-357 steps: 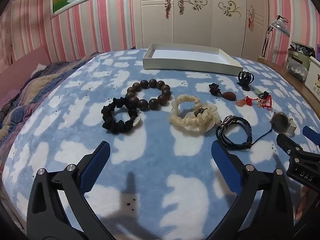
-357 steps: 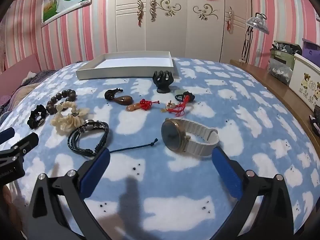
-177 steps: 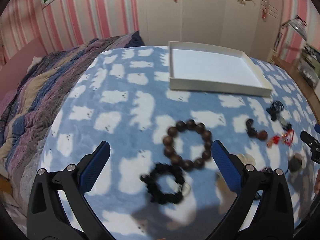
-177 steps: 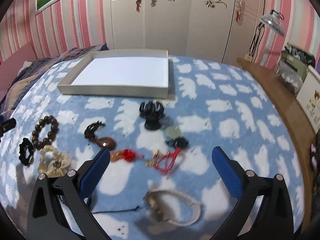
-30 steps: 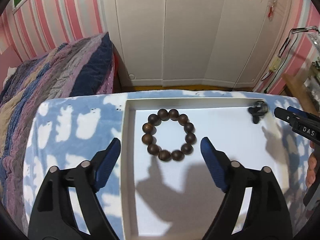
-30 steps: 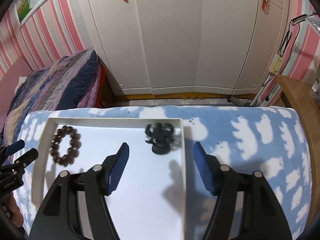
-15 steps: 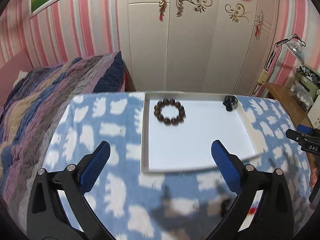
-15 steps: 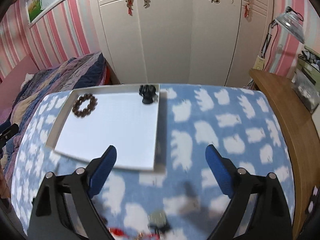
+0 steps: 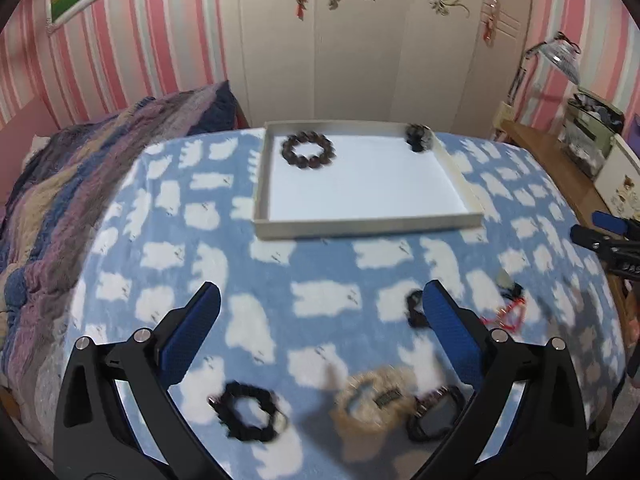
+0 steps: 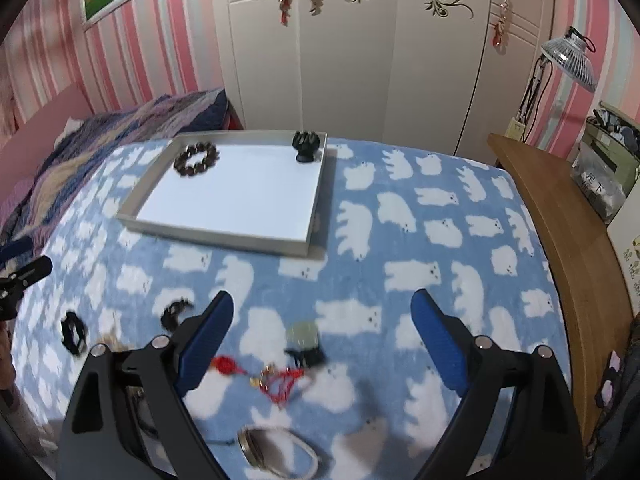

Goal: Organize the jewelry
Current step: 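Move the left tool to the cream shell bracelet while the right tool reaches the red-tasseled pendant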

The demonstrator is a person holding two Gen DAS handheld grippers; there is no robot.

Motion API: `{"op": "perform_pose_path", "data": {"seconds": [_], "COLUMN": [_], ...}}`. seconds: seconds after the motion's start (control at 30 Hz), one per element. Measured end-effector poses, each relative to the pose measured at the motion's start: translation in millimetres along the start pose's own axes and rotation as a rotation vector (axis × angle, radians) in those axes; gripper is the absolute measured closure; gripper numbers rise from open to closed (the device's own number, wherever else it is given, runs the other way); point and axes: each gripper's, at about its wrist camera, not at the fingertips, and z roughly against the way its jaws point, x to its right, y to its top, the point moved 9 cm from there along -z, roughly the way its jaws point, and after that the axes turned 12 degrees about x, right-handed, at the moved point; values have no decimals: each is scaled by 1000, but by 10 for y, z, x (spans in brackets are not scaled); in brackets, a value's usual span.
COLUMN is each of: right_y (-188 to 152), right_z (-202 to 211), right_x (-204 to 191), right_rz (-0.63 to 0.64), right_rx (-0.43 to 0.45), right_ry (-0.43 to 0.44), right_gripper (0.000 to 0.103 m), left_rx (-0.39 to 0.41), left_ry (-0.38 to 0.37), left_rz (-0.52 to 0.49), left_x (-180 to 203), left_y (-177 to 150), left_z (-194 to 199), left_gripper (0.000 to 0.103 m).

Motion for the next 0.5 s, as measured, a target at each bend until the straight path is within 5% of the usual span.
{"op": "perform_pose_path", "data": {"seconds": [0.5], "right_y": [-601], "right_z": [-199], "right_x": [-144], "right_rz": [21], "right_rx": [-206], "right_ry": [21], "right_gripper": [13], "left_rx": [-145], "left_ry": [-18], "left_rz": [-61], "left_x": [62], "left_y": [-539], "left_z": [-91], "left_gripper": [3]}}
